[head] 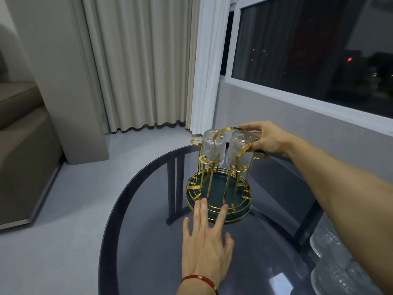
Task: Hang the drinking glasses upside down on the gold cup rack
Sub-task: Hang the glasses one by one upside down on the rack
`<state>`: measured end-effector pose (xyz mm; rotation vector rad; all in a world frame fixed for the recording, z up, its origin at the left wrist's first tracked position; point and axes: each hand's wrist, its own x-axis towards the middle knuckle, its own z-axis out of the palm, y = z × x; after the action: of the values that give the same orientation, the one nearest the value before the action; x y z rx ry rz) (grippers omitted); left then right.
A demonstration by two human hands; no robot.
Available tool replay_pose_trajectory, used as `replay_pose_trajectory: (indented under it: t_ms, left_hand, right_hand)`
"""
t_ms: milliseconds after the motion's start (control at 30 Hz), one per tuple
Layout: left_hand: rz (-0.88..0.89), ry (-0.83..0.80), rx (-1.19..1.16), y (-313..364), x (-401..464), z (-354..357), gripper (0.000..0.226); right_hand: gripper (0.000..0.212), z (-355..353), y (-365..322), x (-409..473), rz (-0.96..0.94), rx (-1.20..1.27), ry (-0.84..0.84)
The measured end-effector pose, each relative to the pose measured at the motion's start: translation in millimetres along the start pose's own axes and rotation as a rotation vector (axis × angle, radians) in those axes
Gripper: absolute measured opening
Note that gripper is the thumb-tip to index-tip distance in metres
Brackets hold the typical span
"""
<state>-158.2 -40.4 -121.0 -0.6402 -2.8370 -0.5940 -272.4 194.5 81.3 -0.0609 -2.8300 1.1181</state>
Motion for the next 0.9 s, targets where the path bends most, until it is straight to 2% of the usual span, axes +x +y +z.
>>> replay_pose_trajectory:
  t_ms: [133, 233, 333, 500, 600, 767, 900]
  left_hand:
    - [0.001, 0.029, 0.002, 0, 0, 2, 0.072]
    - [0.005, 0.029, -0.002, 0, -1, 1, 0.071]
    - [0.006, 0.040, 0.005, 0, -1, -2, 0.071]
    - [0.009, 0.034, 0.045, 2, -3, -5, 0.070]
    - [0.004, 0.022, 0.055, 4, -3, -8, 0.070]
    - [-0.007, 0.016, 0.047, 9, -7, -14, 0.067]
    - [-0.019, -0.006, -0.023, 15, -16, -22, 0.068]
  right_hand:
    - [0.081, 5, 1, 3, 0.015, 0.051, -0.059]
    - [0.089, 2, 1, 5, 0.038, -0.019, -0.086]
    - [0.077, -7, 9, -2, 0.084, -0.037, -0.070]
    - [0.047, -17, 24, -39, 0.071, -0.029, 0.156]
    - [0.032, -22, 21, -76, 0.038, -0.062, 0.227]
    - [0.026, -20, 10, -163, -0.046, -0.219, 0.289]
    - [0.023, -4, 7, -234, -0.088, -0.177, 0.441]
